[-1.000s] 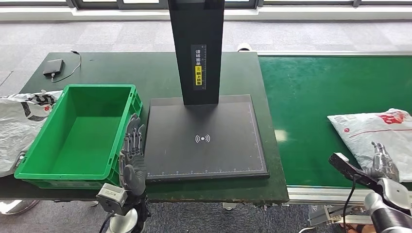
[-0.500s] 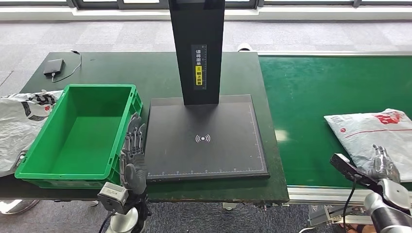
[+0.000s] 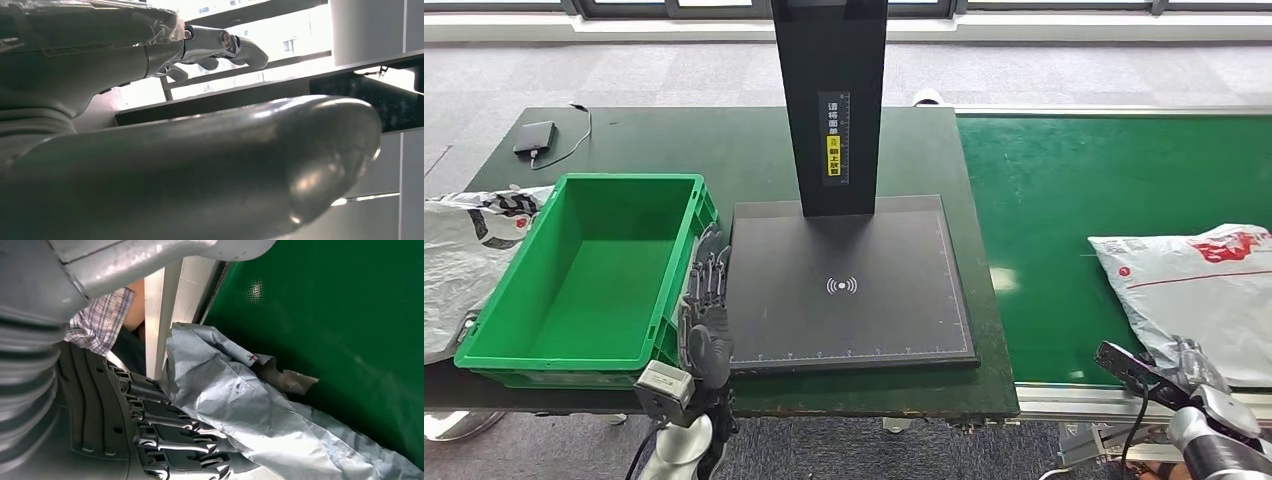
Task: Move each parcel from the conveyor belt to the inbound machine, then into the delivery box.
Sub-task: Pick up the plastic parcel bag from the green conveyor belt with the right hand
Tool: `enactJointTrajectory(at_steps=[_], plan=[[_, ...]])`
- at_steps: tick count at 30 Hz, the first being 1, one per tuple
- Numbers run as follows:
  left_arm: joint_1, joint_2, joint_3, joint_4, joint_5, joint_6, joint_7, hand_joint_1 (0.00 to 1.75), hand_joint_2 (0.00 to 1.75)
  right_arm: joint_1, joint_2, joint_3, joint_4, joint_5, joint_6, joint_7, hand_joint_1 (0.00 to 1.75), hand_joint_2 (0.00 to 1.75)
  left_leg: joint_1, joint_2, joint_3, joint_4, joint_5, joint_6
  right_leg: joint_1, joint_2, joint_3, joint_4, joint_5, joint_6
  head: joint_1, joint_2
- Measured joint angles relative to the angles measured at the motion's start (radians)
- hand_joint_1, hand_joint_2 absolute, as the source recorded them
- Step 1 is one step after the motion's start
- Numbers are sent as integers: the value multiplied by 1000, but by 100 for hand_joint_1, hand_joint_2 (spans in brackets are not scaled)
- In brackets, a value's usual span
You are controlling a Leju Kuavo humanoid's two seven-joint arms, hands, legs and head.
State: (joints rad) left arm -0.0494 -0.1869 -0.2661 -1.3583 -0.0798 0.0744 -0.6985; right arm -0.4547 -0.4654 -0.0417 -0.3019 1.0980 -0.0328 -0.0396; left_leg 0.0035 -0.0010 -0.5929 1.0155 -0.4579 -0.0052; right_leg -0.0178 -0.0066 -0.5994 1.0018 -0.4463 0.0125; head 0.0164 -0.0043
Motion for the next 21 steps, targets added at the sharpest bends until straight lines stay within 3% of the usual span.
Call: enactJointTrajectory(at_steps=[7,15,19,21], plan=[[-7,0,0,17,1,-1,0,0,0,0,1,-6,8,0,11,0,0,175,0,-1,0,0,0,1,0,-2,1,0,-1,1,0,0],[-21,0,0,34,-1,-2,0,0,0,-5,2,-15,10,12,101,1,2,175,0,-1,2,1,-1,2,0,-2,4,-1,-1,1,0,0],[-28,2,0,44,5,-2,0,0,0,-5,2,-19,12,20,147,2,175,175,0,-1,3,1,-1,2,0,-2,5,-1,-1,2,0,0],[-34,5,0,51,12,-1,0,0,0,-5,2,-20,12,27,163,2,175,175,1,-1,5,1,-2,3,1,-2,8,-2,-2,2,0,0]])
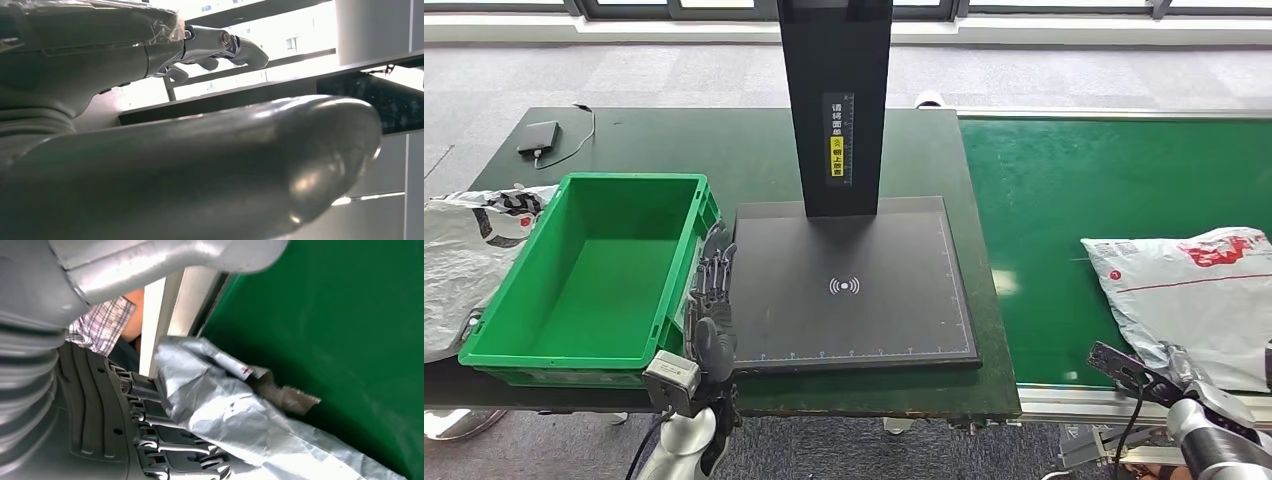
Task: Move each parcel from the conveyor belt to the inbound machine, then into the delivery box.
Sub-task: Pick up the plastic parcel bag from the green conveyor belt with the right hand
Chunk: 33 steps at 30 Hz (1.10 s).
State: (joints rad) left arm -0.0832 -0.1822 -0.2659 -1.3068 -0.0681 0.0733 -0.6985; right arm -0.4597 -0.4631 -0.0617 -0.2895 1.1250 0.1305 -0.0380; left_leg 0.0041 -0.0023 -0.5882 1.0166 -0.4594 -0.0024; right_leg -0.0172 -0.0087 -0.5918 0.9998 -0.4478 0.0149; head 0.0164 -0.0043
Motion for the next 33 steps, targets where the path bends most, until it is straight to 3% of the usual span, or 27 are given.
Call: enactJointTrajectory(at_steps=[6,12,18,24,27,31,33], plan=[[-18,10,0,28,18,6,0,0,0,-8,0,-1,0,16,-20,-31,175,175,0,0,3,0,-1,1,0,0,5,-1,-1,1,0,0],[-21,15,1,43,27,36,0,0,0,-38,38,-15,-6,-13,-224,-110,175,175,0,2,-2,0,-2,1,0,3,4,-1,0,1,0,0],[-52,14,7,82,40,31,0,0,0,-32,88,-53,-64,-75,-364,-240,175,175,0,-4,1,0,1,1,0,-2,3,0,0,1,0,0],[-65,8,24,110,29,23,0,0,0,57,147,-92,-221,-163,-428,-326,175,175,0,-5,-1,0,1,1,0,-3,2,0,-1,2,0,0],[-64,3,32,115,19,23,0,0,0,96,183,-122,-314,-273,-487,-405,175,175,0,-5,-1,0,1,1,0,-3,1,0,-1,2,0,0],[-64,-8,42,123,10,24,0,0,0,159,254,-195,-490,-516,-558,-584,175,175,0,-6,-1,0,1,1,0,-4,1,0,-1,2,0,0],[-65,-14,49,129,6,26,0,0,0,209,290,-221,-613,-645,-605,-630,175,175,0,-8,-2,0,1,1,0,-6,1,0,-2,2,0,0]])
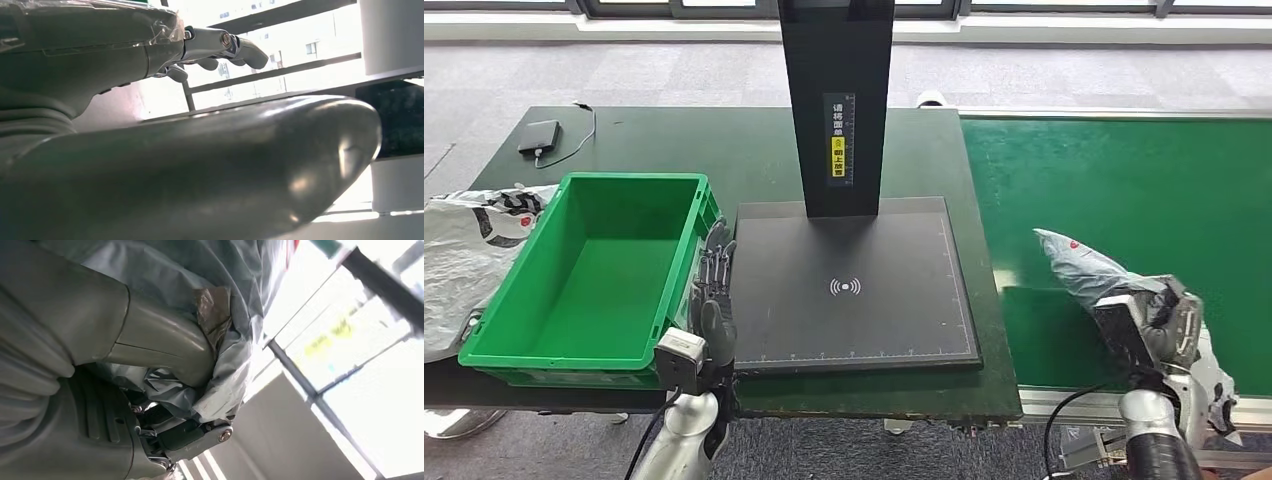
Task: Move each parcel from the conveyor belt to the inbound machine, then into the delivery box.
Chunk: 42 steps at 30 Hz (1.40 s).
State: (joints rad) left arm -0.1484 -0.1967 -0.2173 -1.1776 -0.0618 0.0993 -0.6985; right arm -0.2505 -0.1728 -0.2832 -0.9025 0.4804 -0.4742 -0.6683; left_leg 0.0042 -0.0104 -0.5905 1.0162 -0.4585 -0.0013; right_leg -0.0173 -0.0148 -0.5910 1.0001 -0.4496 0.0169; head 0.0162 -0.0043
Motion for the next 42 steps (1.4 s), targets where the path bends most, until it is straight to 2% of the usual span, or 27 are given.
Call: enactJointTrajectory(at_steps=[2,4,6,10,13,17,22,27,31,35,42], plan=[[-2,-7,3,6,-3,2,0,0,0,65,29,14,-151,-110,-81,-21,175,175,0,-3,-1,0,0,0,0,-3,0,1,-1,0,0,0],[-4,-11,4,12,-6,2,0,0,0,109,51,60,-287,-138,-164,-30,175,175,0,-1,-2,-1,0,-1,0,0,-2,1,-1,0,0,0],[-9,-17,4,18,-12,0,0,0,0,128,72,120,-404,-100,-207,-33,175,175,0,2,-1,-1,-1,-2,0,3,-3,1,-1,0,0,0],[-20,-28,4,31,-18,-6,0,0,0,135,120,231,-555,-19,-219,-35,175,175,0,4,0,-1,-1,-2,0,4,-3,1,-1,-1,0,0],[-24,-33,4,38,-22,-19,0,0,0,130,138,279,-608,19,-220,-34,175,175,0,3,-1,-1,0,-2,0,3,-2,2,-1,-1,0,0],[-28,-49,5,47,-44,-55,0,0,0,83,180,374,-627,188,-220,-33,175,175,0,7,1,-1,0,-2,0,7,-3,2,0,-1,0,0],[-55,-73,2,80,-46,-69,0,0,0,-84,256,471,-542,360,-219,23,175,175,0,7,0,-1,2,-3,0,7,-4,3,2,-3,0,0],[-93,-92,-7,129,-19,-72,0,0,0,-336,315,493,-299,514,-219,153,175,175,0,7,-1,0,6,-4,0,7,-6,4,6,-4,0,0],[-120,-101,-18,173,-11,-74,0,0,0,-484,341,479,-112,722,-219,267,175,175,0,7,-1,0,7,-4,0,7,-7,4,7,-4,0,0],[-133,-106,-20,198,-3,-64,0,0,0,-542,368,419,-55,902,-220,360,175,175,0,6,-3,0,7,-4,0,7,-8,4,7,-4,0,0],[-149,-112,-21,227,16,-48,0,0,0,-558,434,304,-11,934,-222,337,175,175,0,7,-5,0,6,-4,0,8,-10,3,7,-4,0,0]])
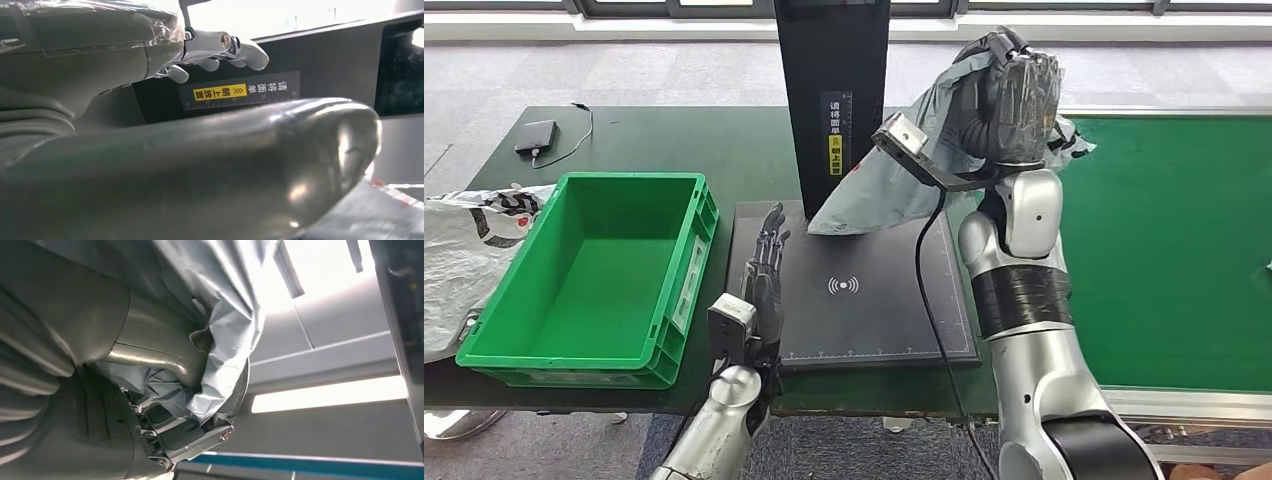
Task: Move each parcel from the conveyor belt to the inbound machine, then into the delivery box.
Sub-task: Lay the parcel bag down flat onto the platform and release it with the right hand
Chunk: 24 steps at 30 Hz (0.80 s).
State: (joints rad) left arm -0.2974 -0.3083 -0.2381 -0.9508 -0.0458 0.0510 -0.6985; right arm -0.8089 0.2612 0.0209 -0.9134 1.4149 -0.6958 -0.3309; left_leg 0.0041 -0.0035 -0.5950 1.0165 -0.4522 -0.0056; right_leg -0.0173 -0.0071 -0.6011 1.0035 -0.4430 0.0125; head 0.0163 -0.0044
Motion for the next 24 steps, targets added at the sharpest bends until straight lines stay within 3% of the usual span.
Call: enactJointTrajectory(at_steps=[3,5,7,9,14,24], plan=[[-7,-2,-3,9,6,14,0,0,0,8,30,-20,72,-62,1,-53,175,175,0,1,0,0,0,0,0,1,0,0,0,0,0,0],[-8,-3,-3,10,6,32,0,0,0,33,57,1,172,-234,5,-89,175,175,1,2,0,-1,0,0,1,2,0,0,0,0,0,0],[-9,-3,-3,9,6,47,0,0,0,79,77,75,258,-426,6,-94,175,175,2,2,0,-1,0,0,2,2,0,0,0,-1,0,0],[-9,-3,-3,8,6,53,0,0,0,115,83,163,313,-508,4,-91,175,175,2,1,-1,-1,0,-1,2,2,-2,0,0,-1,0,0],[-9,-3,-3,8,7,57,0,0,0,143,84,280,396,-519,0,-89,175,175,2,1,-2,-1,0,-1,2,1,-2,0,-1,-1,0,0],[-9,-3,-3,8,7,57,0,0,0,148,84,328,449,-521,-2,-89,175,175,2,1,-2,0,0,-1,2,1,-2,0,0,-1,0,0]])
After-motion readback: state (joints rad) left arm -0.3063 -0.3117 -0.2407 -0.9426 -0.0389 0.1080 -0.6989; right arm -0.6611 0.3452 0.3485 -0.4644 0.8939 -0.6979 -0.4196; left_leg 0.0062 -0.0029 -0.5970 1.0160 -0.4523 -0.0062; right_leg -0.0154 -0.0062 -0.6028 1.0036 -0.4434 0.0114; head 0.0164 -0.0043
